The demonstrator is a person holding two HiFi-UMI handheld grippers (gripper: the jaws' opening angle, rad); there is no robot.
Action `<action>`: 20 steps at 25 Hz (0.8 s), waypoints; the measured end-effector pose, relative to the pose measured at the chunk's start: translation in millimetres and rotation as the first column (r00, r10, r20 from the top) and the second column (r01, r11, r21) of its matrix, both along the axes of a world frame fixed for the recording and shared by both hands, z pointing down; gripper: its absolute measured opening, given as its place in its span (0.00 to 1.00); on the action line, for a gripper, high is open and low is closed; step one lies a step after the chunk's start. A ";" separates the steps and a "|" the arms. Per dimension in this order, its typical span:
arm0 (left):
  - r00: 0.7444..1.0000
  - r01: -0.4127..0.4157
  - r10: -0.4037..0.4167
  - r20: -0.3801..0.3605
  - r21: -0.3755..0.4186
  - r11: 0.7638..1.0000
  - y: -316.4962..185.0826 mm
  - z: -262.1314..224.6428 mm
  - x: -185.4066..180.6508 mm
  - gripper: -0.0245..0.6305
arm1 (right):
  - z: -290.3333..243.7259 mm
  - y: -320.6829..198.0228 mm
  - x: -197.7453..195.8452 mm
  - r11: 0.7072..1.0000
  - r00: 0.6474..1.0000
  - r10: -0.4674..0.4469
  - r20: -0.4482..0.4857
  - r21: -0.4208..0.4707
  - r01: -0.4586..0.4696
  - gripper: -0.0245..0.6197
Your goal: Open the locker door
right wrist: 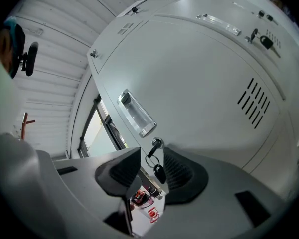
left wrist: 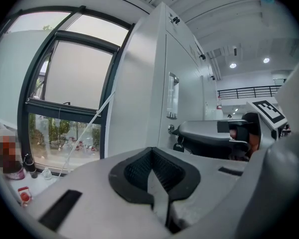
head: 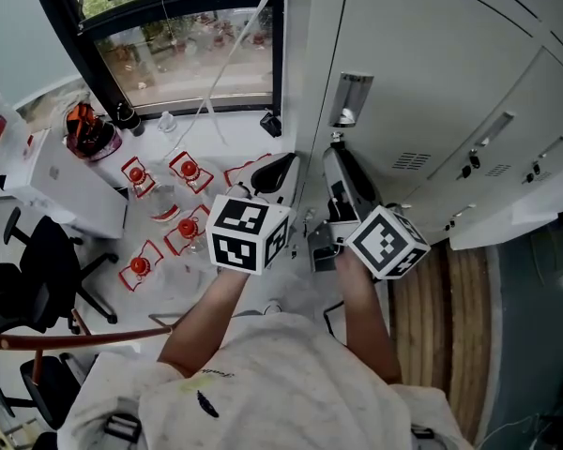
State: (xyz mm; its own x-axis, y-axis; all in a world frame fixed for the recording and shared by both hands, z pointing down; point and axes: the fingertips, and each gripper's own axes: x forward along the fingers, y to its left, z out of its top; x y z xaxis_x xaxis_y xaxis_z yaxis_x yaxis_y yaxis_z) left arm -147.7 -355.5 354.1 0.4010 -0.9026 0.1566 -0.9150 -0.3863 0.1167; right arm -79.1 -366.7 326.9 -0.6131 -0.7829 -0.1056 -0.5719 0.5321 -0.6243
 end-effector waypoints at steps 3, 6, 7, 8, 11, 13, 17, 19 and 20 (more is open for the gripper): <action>1.000 -0.002 0.002 -0.004 0.001 1.000 -1.8 0.3 -5.1 0.04 | -0.3 -5.0 -1.4 1.000 0.999 -0.001 0.045 -0.022 0.002 0.22; 1.000 -0.005 0.005 -0.007 -0.003 1.000 -2.7 1.3 -10.0 0.04 | -4.3 -7.7 -1.2 0.999 0.991 -0.006 0.132 -0.036 0.011 0.18; 1.000 -0.007 0.007 -0.009 -0.004 1.000 -3.4 1.5 -11.0 0.04 | -6.4 -8.8 -0.2 0.999 0.988 -0.009 0.155 -0.033 0.014 0.17; 1.000 -0.011 0.011 -0.011 -0.005 1.000 -4.4 1.5 -11.7 0.04 | -7.2 -9.7 1.4 0.999 0.985 -0.008 0.174 -0.037 0.014 0.16; 1.000 -0.026 0.026 -0.016 -0.006 1.000 -7.1 1.0 -12.9 0.04 | -5.5 -10.7 3.0 0.997 0.974 0.010 0.227 -0.072 0.007 0.14; 0.999 -0.038 0.038 -0.018 -0.005 0.999 -8.3 0.2 -13.5 0.04 | -3.7 -10.5 2.0 0.995 0.964 0.025 0.264 -0.103 0.003 0.14; 0.998 -0.056 0.055 -0.030 -0.006 0.998 -10.0 0.1 -15.2 0.04 | -1.7 -11.0 3.1 0.990 0.942 0.052 0.332 -0.141 -0.005 0.14; 0.997 -0.062 0.061 -0.037 -0.010 0.998 -11.5 1.8 -16.6 0.04 | -0.1 -12.5 4.4 0.987 0.928 0.066 0.366 -0.158 -0.008 0.14; 0.997 -0.065 0.064 -0.040 -0.014 0.998 -12.1 3.3 -17.1 0.04 | 0.4 -13.1 4.9 0.986 0.921 0.072 0.383 -0.164 -0.009 0.14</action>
State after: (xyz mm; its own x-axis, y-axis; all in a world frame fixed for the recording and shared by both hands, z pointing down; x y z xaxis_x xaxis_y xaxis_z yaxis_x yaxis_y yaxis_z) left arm -164.9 -367.6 357.4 0.4645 -0.8722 0.1532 -0.8828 -0.4422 0.1587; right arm -74.2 -379.8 327.3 -0.5168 -0.8319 -0.2020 -0.2880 0.3912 -0.8741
